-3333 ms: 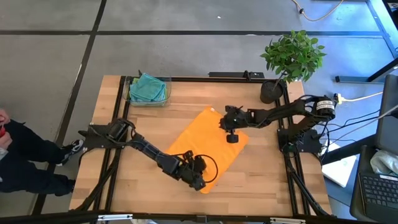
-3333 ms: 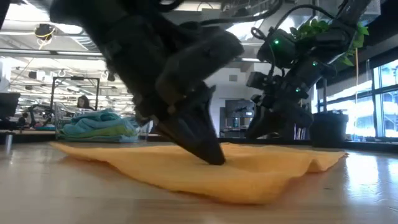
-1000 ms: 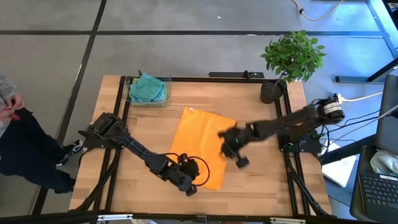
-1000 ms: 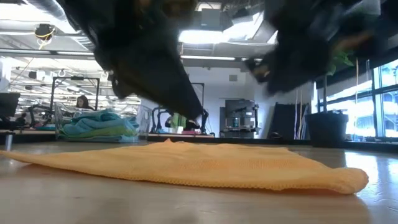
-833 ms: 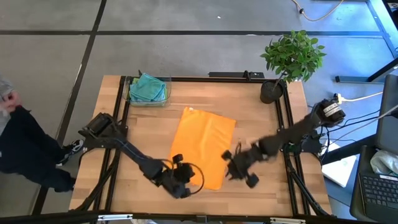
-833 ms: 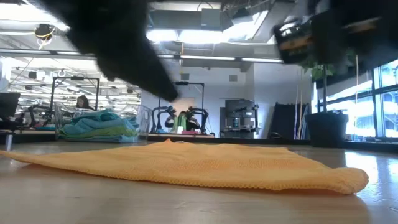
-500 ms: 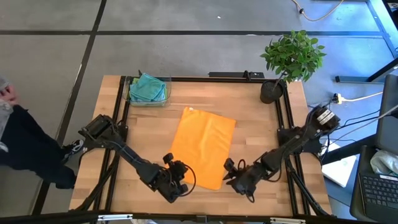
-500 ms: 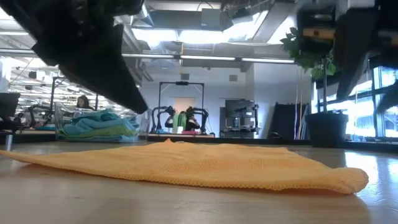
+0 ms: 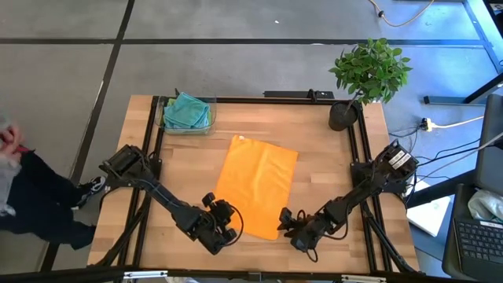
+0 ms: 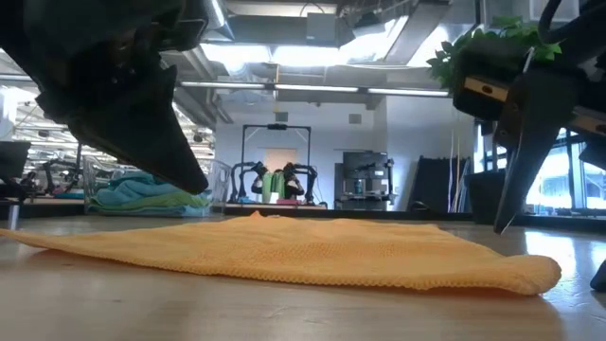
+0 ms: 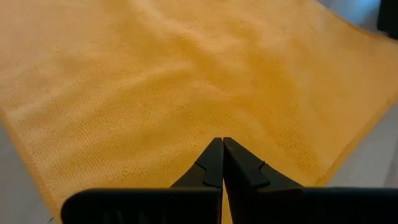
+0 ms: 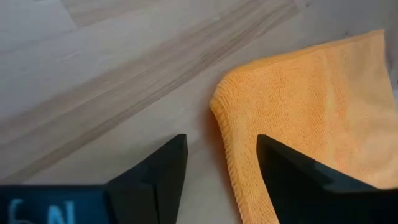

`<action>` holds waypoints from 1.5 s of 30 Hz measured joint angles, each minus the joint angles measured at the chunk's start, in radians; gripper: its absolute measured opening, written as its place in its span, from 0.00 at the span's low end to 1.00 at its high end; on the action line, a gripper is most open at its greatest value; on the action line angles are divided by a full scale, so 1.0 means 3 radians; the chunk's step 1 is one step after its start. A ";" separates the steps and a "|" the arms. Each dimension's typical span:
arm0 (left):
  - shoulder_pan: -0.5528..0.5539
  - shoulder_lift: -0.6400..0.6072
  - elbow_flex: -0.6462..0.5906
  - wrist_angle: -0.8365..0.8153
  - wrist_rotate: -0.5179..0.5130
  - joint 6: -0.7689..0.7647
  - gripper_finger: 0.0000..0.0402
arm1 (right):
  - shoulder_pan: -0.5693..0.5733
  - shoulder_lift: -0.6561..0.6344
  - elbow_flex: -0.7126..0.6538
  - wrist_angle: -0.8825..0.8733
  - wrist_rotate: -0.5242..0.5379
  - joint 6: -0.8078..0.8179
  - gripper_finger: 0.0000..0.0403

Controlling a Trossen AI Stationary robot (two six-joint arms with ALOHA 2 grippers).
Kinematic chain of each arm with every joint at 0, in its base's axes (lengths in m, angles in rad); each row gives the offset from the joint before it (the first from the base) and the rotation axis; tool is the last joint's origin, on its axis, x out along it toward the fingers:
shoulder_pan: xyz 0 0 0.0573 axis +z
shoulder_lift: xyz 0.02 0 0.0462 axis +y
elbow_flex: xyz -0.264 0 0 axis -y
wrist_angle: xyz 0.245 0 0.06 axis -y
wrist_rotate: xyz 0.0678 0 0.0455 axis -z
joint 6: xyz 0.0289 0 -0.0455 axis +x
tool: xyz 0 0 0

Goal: Fold microfiber towels
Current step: Fold the orange microfiber cloth

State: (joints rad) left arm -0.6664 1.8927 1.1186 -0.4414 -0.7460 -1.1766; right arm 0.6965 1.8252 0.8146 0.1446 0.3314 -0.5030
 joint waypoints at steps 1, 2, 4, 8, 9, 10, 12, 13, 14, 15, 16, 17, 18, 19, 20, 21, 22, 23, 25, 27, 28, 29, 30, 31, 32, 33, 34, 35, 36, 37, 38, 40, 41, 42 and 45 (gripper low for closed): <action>0.0001 0.0000 -0.0005 0.0004 -0.0013 -0.0021 0.00 | 0.0007 0.0001 -0.0001 0.0013 0.0001 -0.0001 0.48; 0.0002 0.0000 -0.0010 0.0005 -0.0035 -0.0066 0.00 | 0.0015 0.0004 -0.0001 0.0025 0.0003 -0.0001 0.48; 0.0002 0.0001 -0.0011 0.0006 -0.0056 -0.0088 0.01 | 0.0026 0.0007 -0.0003 0.0055 0.0006 -0.0002 0.46; 0.0007 0.0001 -0.0011 0.0078 -0.0260 -0.0088 0.01 | 0.0026 0.0008 -0.0003 0.0101 0.0001 0.0054 0.42; 0.0014 0.0001 -0.0011 0.0103 -0.0315 -0.0083 0.00 | 0.0026 0.0008 -0.0003 0.0111 -0.0002 0.0088 0.41; 0.0024 0.0000 -0.0011 0.0115 -0.0348 -0.0070 0.00 | 0.0026 0.0008 -0.0003 0.0120 -0.0010 0.0090 0.40; 0.0054 0.0001 -0.0011 0.0113 -0.0353 -0.0063 0.00 | 0.0026 0.0008 -0.0003 0.0166 -0.0020 0.0067 0.39; 0.0067 0.0001 -0.0011 0.0113 -0.0348 -0.0062 0.01 | 0.0026 0.0008 -0.0003 0.0197 -0.0024 0.0031 0.38; 0.0078 0.0001 -0.0011 0.0114 -0.0348 -0.0061 0.01 | 0.0026 0.0008 -0.0003 0.0222 -0.0025 0.0002 0.37; 0.0087 0.0001 -0.0011 0.0114 -0.0347 -0.0061 0.01 | 0.0026 0.0008 -0.0003 0.0238 -0.0026 -0.0002 0.37; 0.0092 0.0001 -0.0011 0.0114 -0.0347 -0.0061 0.02 | 0.0020 0.0008 -0.0004 0.0249 -0.0034 -0.0003 0.36; 0.0092 0.0001 -0.0011 0.0114 -0.0345 -0.0061 0.02 | 0.0010 0.0008 -0.0003 0.0250 -0.0055 -0.0005 0.35; 0.0090 0.0001 -0.0011 0.0114 -0.0344 -0.0061 0.02 | 0.0000 0.0008 -0.0004 0.0239 -0.0105 -0.0007 0.35; 0.0088 0.0001 -0.0011 0.0114 -0.0341 -0.0060 0.02 | -0.0011 0.0008 -0.0004 0.0222 -0.0197 -0.0007 0.35; 0.0088 0.0001 -0.0011 0.0113 -0.0338 -0.0060 0.02 | -0.0020 0.0020 -0.0004 0.0218 -0.0272 -0.0009 0.34; 0.0087 0.0001 -0.0011 0.0114 -0.0338 -0.0060 0.01 | -0.0022 0.0048 -0.0003 0.0238 -0.0319 -0.0009 0.34; 0.0087 0.0001 -0.0011 0.0114 -0.0338 -0.0060 0.01 | -0.0023 0.0088 -0.0004 0.0247 -0.0319 -0.0017 0.33; 0.0087 0.0000 -0.0011 0.0114 -0.0338 -0.0060 0.00 | -0.0023 0.0123 -0.0002 0.0268 -0.0299 -0.0042 0.33; 0.0088 0.0001 -0.0011 0.0115 -0.0338 -0.0059 0.00 | -0.0018 0.0198 0.0003 0.0330 -0.0271 -0.0121 0.33; 0.0088 0.0001 -0.0011 0.0114 -0.0338 -0.0059 0.01 | -0.0019 0.0257 0.0006 0.0416 -0.0263 -0.0176 0.33; 0.0088 0.0001 -0.0011 0.0114 -0.0338 -0.0059 0.01 | -0.0017 0.0272 0.0006 0.0448 -0.0247 -0.0179 0.33; 0.0088 0.0001 -0.0011 0.0114 -0.0338 -0.0059 0.01 | -0.0014 0.0281 0.0006 0.0474 -0.0225 -0.0185 0.33; 0.0088 0.0001 -0.0011 0.0114 -0.0338 -0.0059 0.02 | -0.0013 0.0285 0.0006 0.0496 -0.0196 -0.0197 0.33; 0.0088 0.0001 -0.0011 0.0114 -0.0338 -0.0059 0.02 | -0.0012 0.0285 0.0005 0.0513 -0.0161 -0.0223 0.33; 0.0088 0.0001 -0.0011 0.0114 -0.0338 -0.0058 0.02 | -0.0010 0.0286 0.0006 0.0523 -0.0121 -0.0267 0.33; 0.0087 0.0001 -0.0011 0.0114 -0.0338 -0.0058 0.02 | -0.0008 0.0287 0.0007 0.0524 -0.0088 -0.0315 0.33; 0.0088 0.0001 -0.0011 0.0114 -0.0338 -0.0058 0.02 | -0.0008 0.0287 0.0009 0.0519 -0.0079 -0.0365 0.33; 0.0088 0.0001 -0.0011 0.0114 -0.0338 -0.0058 0.01 | -0.0012 0.0289 0.0008 0.0514 -0.0078 -0.0398 0.33; 0.0088 0.0001 -0.0011 0.0114 -0.0338 -0.0058 0.01 | -0.0012 0.0290 0.0008 0.0511 -0.0078 -0.0413 0.33; 0.0088 0.0000 -0.0011 0.0114 -0.0338 -0.0058 0.01 | -0.0012 0.0290 0.0007 0.0511 -0.0074 -0.0419 0.33; 0.0088 0.0001 -0.0011 0.0114 -0.0338 -0.0056 0.00 | -0.0012 0.0290 0.0006 0.0510 -0.0071 -0.0421 0.33; 0.0088 0.0001 -0.0011 0.0113 -0.0347 -0.0043 0.00 | -0.0013 0.0291 0.0006 0.0509 -0.0071 -0.0424 0.33; 0.0092 0.0001 -0.0011 0.0114 -0.0358 -0.0015 0.01 | -0.0018 0.0292 0.0003 0.0515 -0.0081 -0.0428 0.33; 0.0107 0.0001 -0.0011 0.0117 -0.0366 0.0012 0.01 | -0.0030 0.0292 0.0003 0.0528 -0.0110 -0.0434 0.33; 0.0169 0.0001 -0.0011 0.0174 -0.0348 0.0025 0.02 | -0.0091 0.0294 -0.0006 0.0635 -0.0266 -0.0460 0.33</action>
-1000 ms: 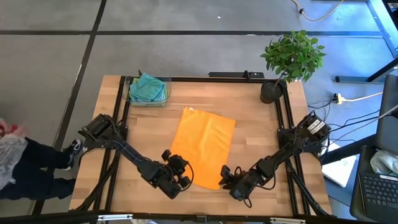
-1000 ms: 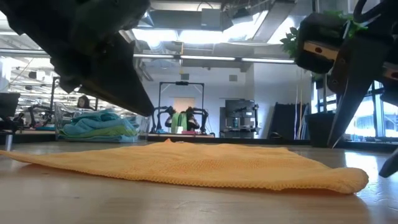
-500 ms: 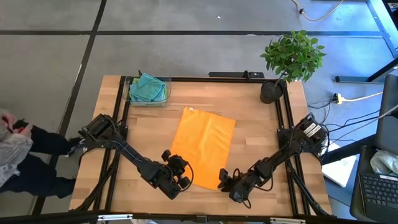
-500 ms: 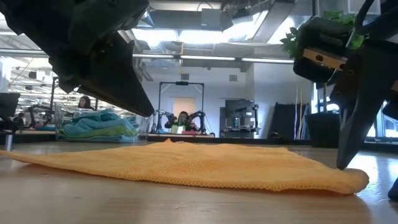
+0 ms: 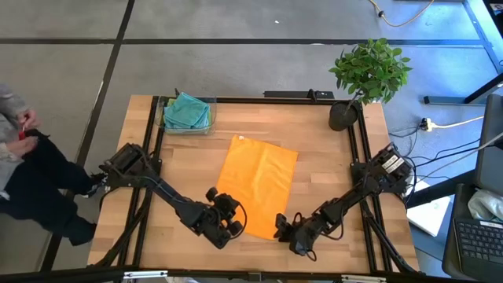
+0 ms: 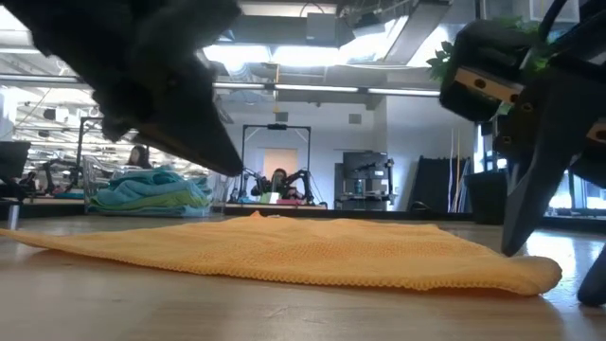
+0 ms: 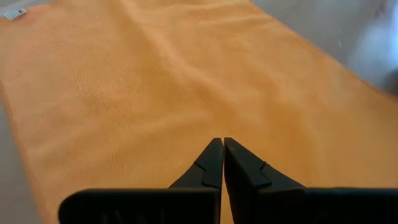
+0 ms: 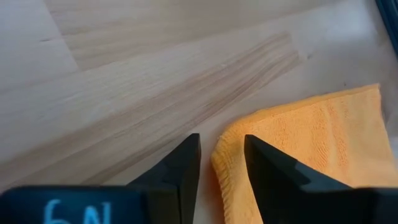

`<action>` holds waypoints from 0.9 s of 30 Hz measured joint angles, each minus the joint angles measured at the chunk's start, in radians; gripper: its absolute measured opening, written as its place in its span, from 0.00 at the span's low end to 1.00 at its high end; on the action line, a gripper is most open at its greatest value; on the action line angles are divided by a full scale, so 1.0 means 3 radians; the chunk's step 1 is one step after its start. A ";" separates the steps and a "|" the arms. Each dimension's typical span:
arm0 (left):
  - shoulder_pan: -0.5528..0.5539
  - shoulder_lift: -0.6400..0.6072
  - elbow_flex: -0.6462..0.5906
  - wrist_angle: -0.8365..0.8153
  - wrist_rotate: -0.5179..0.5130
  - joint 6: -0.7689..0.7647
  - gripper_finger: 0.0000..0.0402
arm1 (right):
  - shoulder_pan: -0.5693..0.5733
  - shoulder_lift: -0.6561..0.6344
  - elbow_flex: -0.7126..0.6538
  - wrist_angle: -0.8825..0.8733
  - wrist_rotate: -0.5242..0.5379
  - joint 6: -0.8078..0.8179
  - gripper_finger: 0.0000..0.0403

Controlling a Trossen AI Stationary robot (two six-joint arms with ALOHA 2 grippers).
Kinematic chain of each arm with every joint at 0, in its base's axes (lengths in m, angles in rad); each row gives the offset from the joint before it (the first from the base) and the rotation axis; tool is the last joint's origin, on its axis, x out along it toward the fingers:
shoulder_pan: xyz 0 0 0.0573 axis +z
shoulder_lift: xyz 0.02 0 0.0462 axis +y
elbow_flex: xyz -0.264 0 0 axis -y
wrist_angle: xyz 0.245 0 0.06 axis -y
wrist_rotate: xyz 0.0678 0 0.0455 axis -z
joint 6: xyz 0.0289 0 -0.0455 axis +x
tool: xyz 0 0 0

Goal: Fold microfiber towels
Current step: Fold the orange microfiber cloth

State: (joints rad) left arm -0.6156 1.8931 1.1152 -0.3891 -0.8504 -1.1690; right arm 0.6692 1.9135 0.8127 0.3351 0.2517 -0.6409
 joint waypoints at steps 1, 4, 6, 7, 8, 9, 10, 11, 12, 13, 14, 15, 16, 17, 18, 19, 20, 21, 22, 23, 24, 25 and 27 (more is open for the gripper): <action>0.0018 0.0000 0.0000 0.0027 0.0027 0.0009 0.02 | -0.0025 0.0003 0.0000 0.0032 -0.0039 -0.0001 0.32; 0.0056 0.0000 -0.0003 0.0143 0.0156 0.0166 0.01 | -0.0095 0.0007 0.0000 0.0058 -0.0094 0.0001 0.30; 0.0060 0.0000 -0.0003 0.0232 0.0190 0.0316 0.01 | -0.0135 0.0008 0.0001 0.0050 -0.0131 0.0005 0.29; 0.0060 0.0000 -0.0003 0.0274 0.0187 0.0376 0.00 | -0.0149 0.0008 0.0002 0.0042 -0.0160 0.0005 0.28; 0.0059 0.0000 -0.0003 0.0301 0.0185 0.0428 0.00 | -0.0160 0.0008 0.0003 0.0036 -0.0200 0.0005 0.27; 0.0059 0.0000 -0.0003 0.0317 0.0180 0.0455 0.00 | -0.0166 0.0008 0.0003 0.0033 -0.0244 0.0006 0.26; 0.0059 0.0000 -0.0003 0.0324 0.0177 0.0466 0.01 | -0.0168 0.0007 0.0003 0.0032 -0.0270 0.0010 0.25; 0.0060 0.0000 -0.0003 0.0324 0.0174 0.0466 0.01 | -0.0167 0.0007 0.0003 0.0030 -0.0275 0.0012 0.24; 0.0060 0.0000 -0.0003 0.0324 0.0174 0.0459 0.01 | -0.0167 0.0007 0.0003 0.0026 -0.0277 0.0012 0.23; 0.0060 0.0000 -0.0003 0.0323 0.0174 0.0448 0.02 | -0.0167 0.0007 0.0003 0.0023 -0.0283 0.0014 0.22; 0.0060 0.0000 -0.0003 0.0324 0.0174 0.0443 0.02 | -0.0167 0.0008 0.0003 0.0020 -0.0291 0.0015 0.20; 0.0060 0.0000 -0.0003 0.0324 0.0174 0.0441 0.02 | -0.0167 0.0008 0.0003 0.0017 -0.0295 0.0020 0.18; 0.0060 0.0000 -0.0003 0.0324 0.0174 0.0441 0.02 | -0.0167 0.0008 0.0003 0.0013 -0.0297 0.0022 0.16; 0.0060 0.0000 -0.0003 0.0324 0.0174 0.0440 0.01 | -0.0167 0.0008 0.0002 0.0011 -0.0301 0.0022 0.14; 0.0053 0.0000 -0.0003 0.0324 0.0174 0.0440 0.01 | -0.0167 0.0008 0.0001 0.0010 -0.0306 0.0023 0.12; 0.0047 -0.0001 -0.0003 0.0324 0.0174 0.0440 0.01 | -0.0167 0.0009 0.0001 0.0011 -0.0308 0.0024 0.10; 0.0041 0.0000 -0.0003 0.0323 0.0172 0.0440 0.00 | -0.0167 0.0010 0.0001 0.0019 -0.0308 0.0028 0.07; 0.0038 -0.0001 -0.0003 0.0322 0.0172 0.0440 0.00 | -0.0167 0.0011 0.0001 0.0026 -0.0308 0.0037 0.05; 0.0037 -0.0001 -0.0003 0.0321 0.0172 0.0439 0.00 | -0.0167 0.0011 0.0001 0.0033 -0.0307 0.0041 0.03; 0.0037 0.0000 -0.0003 0.0321 0.0172 0.0439 0.01 | -0.0167 0.0011 0.0001 0.0037 -0.0303 0.0043 0.02; 0.0032 0.0000 -0.0003 0.0321 0.0173 0.0439 0.01 | -0.0167 0.0011 0.0001 0.0041 -0.0301 0.0043 0.02; 0.0022 0.0000 -0.0003 0.0320 0.0175 0.0439 0.01 | -0.0167 0.0011 0.0001 0.0043 -0.0299 0.0045 0.03; 0.0000 0.0000 -0.0003 0.0319 0.0175 0.0440 0.02 | -0.0160 0.0011 0.0001 0.0045 -0.0293 0.0054 0.05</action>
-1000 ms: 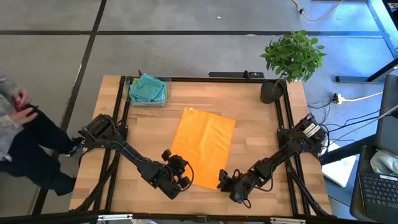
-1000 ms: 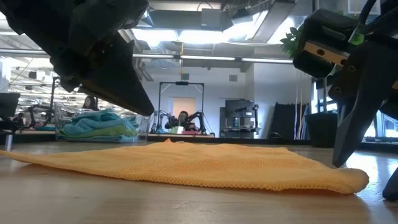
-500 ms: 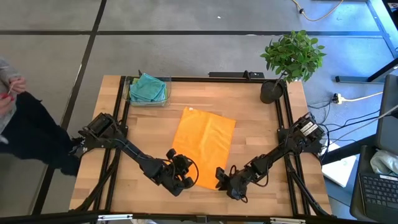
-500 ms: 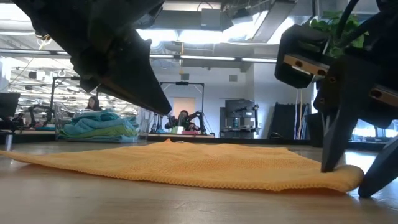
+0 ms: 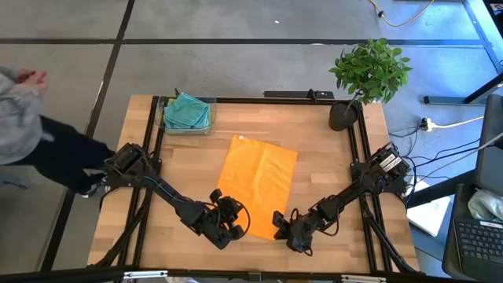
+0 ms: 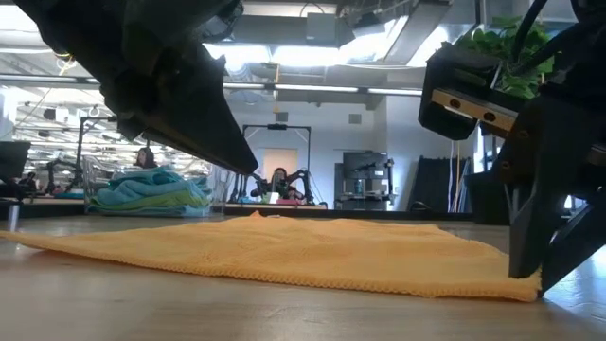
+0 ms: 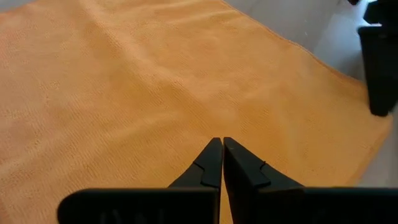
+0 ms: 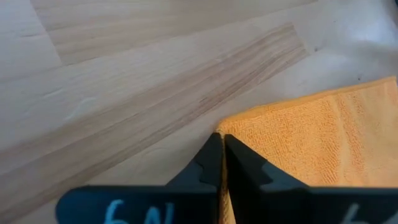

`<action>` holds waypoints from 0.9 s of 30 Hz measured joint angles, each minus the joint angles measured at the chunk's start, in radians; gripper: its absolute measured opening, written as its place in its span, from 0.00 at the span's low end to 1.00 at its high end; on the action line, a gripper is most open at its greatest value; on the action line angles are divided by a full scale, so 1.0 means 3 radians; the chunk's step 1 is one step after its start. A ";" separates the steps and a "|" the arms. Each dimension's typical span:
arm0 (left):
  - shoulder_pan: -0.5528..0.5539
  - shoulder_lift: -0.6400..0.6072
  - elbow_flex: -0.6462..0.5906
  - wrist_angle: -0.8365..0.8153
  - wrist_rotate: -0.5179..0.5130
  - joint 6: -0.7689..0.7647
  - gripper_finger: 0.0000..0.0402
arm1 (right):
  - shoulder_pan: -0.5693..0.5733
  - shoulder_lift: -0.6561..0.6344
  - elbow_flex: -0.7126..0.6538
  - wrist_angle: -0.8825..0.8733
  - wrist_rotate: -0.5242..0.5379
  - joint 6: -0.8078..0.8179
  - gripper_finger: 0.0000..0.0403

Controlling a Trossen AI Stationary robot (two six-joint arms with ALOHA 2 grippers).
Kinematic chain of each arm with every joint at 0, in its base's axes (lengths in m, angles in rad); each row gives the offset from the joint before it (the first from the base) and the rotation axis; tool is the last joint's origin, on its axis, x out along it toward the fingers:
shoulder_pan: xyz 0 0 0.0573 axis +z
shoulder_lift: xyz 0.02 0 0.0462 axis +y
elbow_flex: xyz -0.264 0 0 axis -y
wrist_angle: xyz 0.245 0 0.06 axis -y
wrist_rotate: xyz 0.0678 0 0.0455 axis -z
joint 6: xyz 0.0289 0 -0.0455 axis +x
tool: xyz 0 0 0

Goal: Fold microfiber towels
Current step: Fold the orange microfiber cloth

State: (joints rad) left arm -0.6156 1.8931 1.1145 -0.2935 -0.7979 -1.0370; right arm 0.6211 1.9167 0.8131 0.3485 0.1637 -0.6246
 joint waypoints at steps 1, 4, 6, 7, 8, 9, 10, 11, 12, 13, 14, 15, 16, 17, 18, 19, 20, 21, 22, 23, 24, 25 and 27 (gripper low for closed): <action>-0.0017 -0.0001 0.0000 -0.0001 0.0001 0.0000 0.02 | 0.0019 -0.0008 0.0000 -0.0008 0.0018 0.0005 0.05; -0.0069 -0.0001 0.0000 -0.0001 0.0005 0.0000 0.01 | 0.0091 -0.0050 -0.0003 -0.0065 0.0101 0.0055 0.05; -0.0102 0.0000 0.0000 -0.0003 0.0009 0.0000 0.00 | 0.0161 -0.0125 -0.0011 -0.0168 0.0261 0.0138 0.02; -0.0117 0.0000 0.0000 -0.0003 0.0022 0.0000 0.00 | 0.0205 -0.0167 -0.0011 -0.0180 0.0342 0.0159 0.02; -0.0135 0.0000 0.0000 -0.0003 0.0039 0.0001 0.00 | 0.0247 -0.0219 -0.0011 -0.0229 0.0412 0.0171 0.02; -0.0153 0.0000 0.0000 -0.0001 0.0086 0.0002 0.01 | 0.0289 -0.0278 -0.0010 -0.0290 0.0467 0.0202 0.02; -0.0168 0.0000 0.0000 0.0005 0.0173 0.0001 0.01 | 0.0329 -0.0323 -0.0009 -0.0350 0.0511 0.0225 0.02; -0.0191 -0.0001 0.0000 0.0006 0.0294 0.0004 0.02 | 0.0364 -0.0362 -0.0009 -0.0394 0.0535 0.0258 0.03; -0.0216 0.0000 0.0000 0.0007 0.0442 0.0029 0.02 | 0.0399 -0.0398 -0.0009 -0.0448 0.0551 0.0327 0.04; -0.0246 0.0000 0.0000 0.0011 0.0581 0.0095 0.03 | 0.0424 -0.0433 -0.0009 -0.0511 0.0551 0.0391 0.05; -0.0282 0.0000 0.0000 0.0020 0.0651 0.0193 0.03 | 0.0445 -0.0452 -0.0008 -0.0547 0.0548 0.0471 0.06; -0.0323 0.0000 0.0000 0.0042 0.0659 0.0328 0.04 | 0.0466 -0.0461 -0.0005 -0.0588 0.0547 0.0567 0.06; -0.0360 0.0000 0.0000 0.0072 0.0624 0.0477 0.04 | 0.0482 -0.0465 -0.0005 -0.0657 0.0544 0.0650 0.06; -0.0398 -0.0001 0.0000 0.0119 0.0597 0.0613 0.05 | 0.0496 -0.0465 -0.0005 -0.0731 0.0501 0.0719 0.05; -0.0432 -0.0001 0.0000 0.0180 0.0593 0.0710 0.05 | 0.0501 -0.0465 -0.0005 -0.0805 0.0451 0.0769 0.04; -0.0465 -0.0001 0.0000 0.0235 0.0589 0.0766 0.06 | 0.0500 -0.0465 -0.0005 -0.0871 0.0387 0.0817 0.04; -0.0494 -0.0001 0.0000 0.0285 0.0592 0.0765 0.07 | 0.0501 -0.0465 -0.0005 -0.0931 0.0335 0.0864 0.03; -0.0516 -0.0001 0.0000 0.0332 0.0611 0.0734 0.07 | 0.0500 -0.0465 -0.0005 -0.1001 0.0312 0.0928 0.02; -0.0536 -0.0001 0.0000 0.0374 0.0652 0.0678 0.08 | 0.0500 -0.0465 -0.0005 -0.1066 0.0309 0.0992 0.02; -0.0553 -0.0001 0.0000 0.0412 0.0714 0.0636 0.09 | 0.0500 -0.0465 -0.0005 -0.1117 0.0306 0.1045 0.02; -0.0570 -0.0001 0.0000 0.0457 0.0782 0.0614 0.09 | 0.0500 -0.0465 -0.0005 -0.1158 0.0304 0.1107 0.02; -0.0591 -0.0001 0.0000 0.0496 0.0845 0.0624 0.10 | 0.0500 -0.0465 -0.0005 -0.1193 0.0299 0.1147 0.02; -0.0641 -0.0003 0.0000 0.0562 0.0956 0.0853 0.12 | 0.0500 -0.0468 -0.0002 -0.1238 0.0299 0.1196 0.04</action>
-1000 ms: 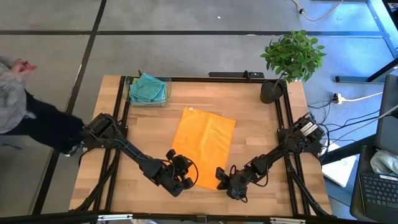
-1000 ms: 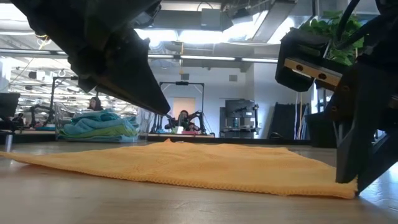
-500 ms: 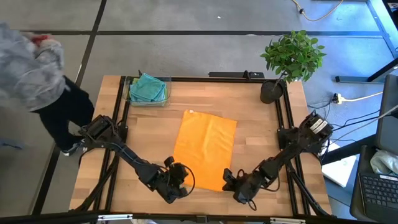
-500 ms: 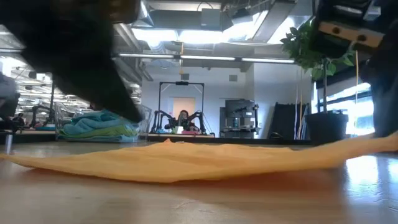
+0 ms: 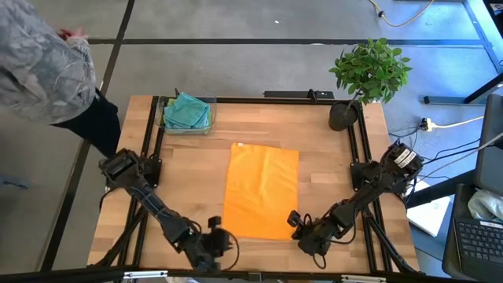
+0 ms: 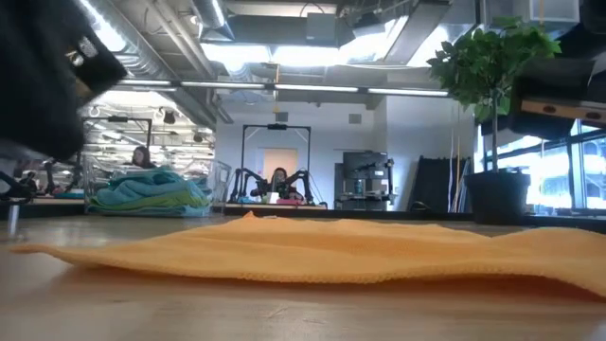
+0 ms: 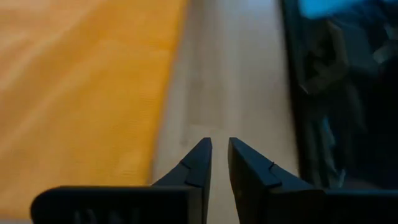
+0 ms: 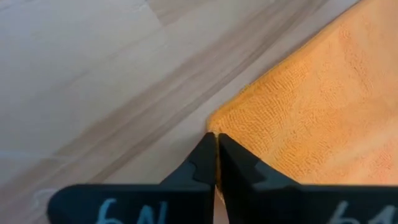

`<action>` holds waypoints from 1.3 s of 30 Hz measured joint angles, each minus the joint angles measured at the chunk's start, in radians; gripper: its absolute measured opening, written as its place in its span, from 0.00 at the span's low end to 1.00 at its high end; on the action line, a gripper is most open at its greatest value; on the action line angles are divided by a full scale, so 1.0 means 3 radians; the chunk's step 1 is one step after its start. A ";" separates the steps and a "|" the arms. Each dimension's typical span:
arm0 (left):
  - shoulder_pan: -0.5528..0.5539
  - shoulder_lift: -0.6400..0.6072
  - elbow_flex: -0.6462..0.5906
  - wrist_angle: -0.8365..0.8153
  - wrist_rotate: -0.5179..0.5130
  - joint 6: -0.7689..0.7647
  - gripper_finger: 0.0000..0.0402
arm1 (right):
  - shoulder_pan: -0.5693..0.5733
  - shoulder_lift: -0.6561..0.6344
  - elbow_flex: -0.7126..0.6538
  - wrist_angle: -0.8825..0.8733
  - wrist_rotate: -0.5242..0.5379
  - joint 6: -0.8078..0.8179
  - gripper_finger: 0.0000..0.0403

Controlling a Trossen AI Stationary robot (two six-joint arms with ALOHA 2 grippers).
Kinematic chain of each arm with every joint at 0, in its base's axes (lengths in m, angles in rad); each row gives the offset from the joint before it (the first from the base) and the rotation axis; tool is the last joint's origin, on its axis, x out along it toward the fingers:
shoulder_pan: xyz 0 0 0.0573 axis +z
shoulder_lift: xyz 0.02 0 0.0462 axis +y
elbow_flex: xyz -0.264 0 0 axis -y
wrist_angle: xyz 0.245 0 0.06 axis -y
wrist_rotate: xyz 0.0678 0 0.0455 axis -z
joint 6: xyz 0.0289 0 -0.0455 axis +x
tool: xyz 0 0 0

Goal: Fold microfiber towels
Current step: Fold the orange microfiber cloth

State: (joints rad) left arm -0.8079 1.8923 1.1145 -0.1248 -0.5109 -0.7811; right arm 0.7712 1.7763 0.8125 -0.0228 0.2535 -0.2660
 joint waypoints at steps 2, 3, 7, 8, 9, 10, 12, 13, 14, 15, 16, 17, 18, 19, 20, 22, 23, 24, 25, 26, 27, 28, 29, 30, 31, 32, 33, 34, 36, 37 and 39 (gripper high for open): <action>-0.0071 0.0000 0.0000 0.0014 0.0016 0.0406 0.12 | 0.0000 0.0000 0.0002 -0.0028 0.0000 0.0001 0.06; -0.0105 0.0000 0.0000 0.0008 -0.0044 0.0579 0.13 | 0.0000 -0.0001 0.0002 -0.0030 0.0000 0.0003 0.07; -0.0126 -0.0004 0.0004 -0.0247 -0.0218 0.0865 0.13 | 0.0000 -0.0003 0.0002 -0.0033 -0.0003 0.0173 0.05; -0.0113 -0.0004 0.0004 -0.0361 -0.0232 0.0796 0.13 | 0.0000 -0.0003 0.0002 -0.0035 -0.0017 0.0191 0.04; -0.0098 -0.0004 0.0003 -0.0468 -0.0252 0.0669 0.14 | 0.0000 -0.0004 0.0002 -0.0036 -0.0040 0.0204 0.03; -0.0078 -0.0004 0.0003 -0.0547 -0.0253 0.0542 0.14 | -0.0001 -0.0005 0.0002 -0.0035 -0.0063 0.0204 0.02; -0.0042 -0.0004 0.0003 -0.0611 -0.0247 0.0467 0.17 | -0.0001 -0.0006 0.0002 -0.0023 -0.0066 0.0191 0.02; -0.0028 -0.0004 0.0003 -0.0607 -0.0235 0.0484 0.18 | 0.0000 -0.0006 0.0002 0.0000 -0.0075 0.0189 0.02; -0.0012 -0.0004 0.0003 -0.0600 -0.0213 0.0517 0.19 | -0.0006 -0.0005 0.0002 0.0029 -0.0092 0.0187 0.02; 0.0005 -0.0004 0.0003 -0.0593 -0.0177 0.0532 0.21 | -0.0017 -0.0005 0.0002 0.0045 -0.0105 0.0188 0.03; 0.0018 -0.0004 0.0003 -0.0596 -0.0147 0.0532 0.23 | -0.0027 -0.0005 0.0002 0.0053 -0.0116 0.0189 0.04; 0.0029 -0.0004 0.0003 -0.0598 -0.0117 0.0532 0.24 | -0.0036 -0.0005 0.0002 0.0053 -0.0121 0.0192 0.05; 0.0036 -0.0004 0.0003 -0.0598 -0.0057 0.0532 0.26 | -0.0045 -0.0005 0.0002 0.0044 -0.0121 0.0198 0.06; 0.0039 -0.0004 0.0003 -0.0602 0.0022 0.0530 0.27 | -0.0048 -0.0005 0.0002 0.0031 -0.0119 0.0200 0.06; 0.0040 -0.0004 0.0003 -0.0615 0.0103 0.0519 0.29 | -0.0050 -0.0005 0.0002 0.0016 -0.0116 0.0201 0.07; 0.0036 -0.0004 0.0003 -0.0680 0.0200 0.0458 0.31 | -0.0048 -0.0005 0.0002 -0.0002 -0.0104 0.0201 0.06; 0.0033 -0.0004 0.0003 -0.0735 0.0210 0.0435 0.32 | -0.0048 -0.0005 0.0002 -0.0005 -0.0100 0.0202 0.06; 0.0033 -0.0003 0.0003 -0.0784 0.0218 0.0432 0.33 | -0.0048 -0.0005 0.0002 -0.0005 -0.0101 0.0201 0.05; 0.0035 -0.0003 0.0003 -0.0820 0.0217 0.0431 0.34 | -0.0048 -0.0005 0.0002 -0.0006 -0.0102 0.0199 0.04; 0.0037 -0.0003 0.0003 -0.0845 0.0211 0.0431 0.35 | -0.0048 -0.0005 0.0002 -0.0006 -0.0102 0.0199 0.03; 0.0039 -0.0003 0.0003 -0.0874 0.0193 0.0431 0.36 | -0.0048 -0.0005 0.0002 -0.0008 -0.0101 0.0199 0.02; 0.0046 0.0000 0.0003 -0.0889 0.0161 0.0439 0.36 | -0.0048 -0.0005 0.0002 -0.0009 -0.0102 0.0200 0.02; 0.0062 0.0010 0.0003 -0.0886 0.0123 0.0448 0.37 | -0.0048 -0.0005 0.0002 -0.0009 -0.0109 0.0199 0.02; 0.0074 0.0025 0.0003 -0.0874 0.0106 0.0452 0.38 | -0.0048 -0.0005 0.0002 -0.0010 -0.0126 0.0200 0.02; 0.0082 0.0042 0.0003 -0.0871 0.0107 0.0455 0.38 | -0.0050 -0.0005 0.0002 -0.0010 -0.0137 0.0203 0.03; 0.0097 0.0063 0.0003 -0.0863 0.0130 0.0455 0.38 | -0.0050 -0.0005 0.0002 -0.0010 -0.0137 0.0223 0.04; 0.0112 0.0098 0.0003 -0.0838 0.0187 0.0455 0.38 | -0.0048 -0.0005 0.0002 -0.0011 -0.0137 0.0249 0.05; 0.0126 0.0136 0.0004 -0.0794 0.0231 0.0452 0.38 | -0.0049 -0.0005 0.0002 -0.0011 -0.0139 0.0266 0.06; 0.0134 0.0175 0.0013 -0.0766 0.0227 0.0453 0.38 | -0.0048 -0.0005 0.0002 -0.0014 -0.0140 0.0273 0.07; 0.0134 0.0192 0.0013 -0.0748 0.0194 0.0455 0.38 | -0.0048 -0.0005 0.0002 -0.0015 -0.0140 0.0273 0.06; 0.0131 0.0205 0.0013 -0.0712 0.0088 0.0455 0.38 | -0.0048 -0.0005 0.0002 -0.0015 -0.0141 0.0272 0.05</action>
State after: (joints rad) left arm -0.7685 1.9538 1.1183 -0.3385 -0.4844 -0.6445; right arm 0.7567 1.7748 0.8131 -0.0273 0.2111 -0.1845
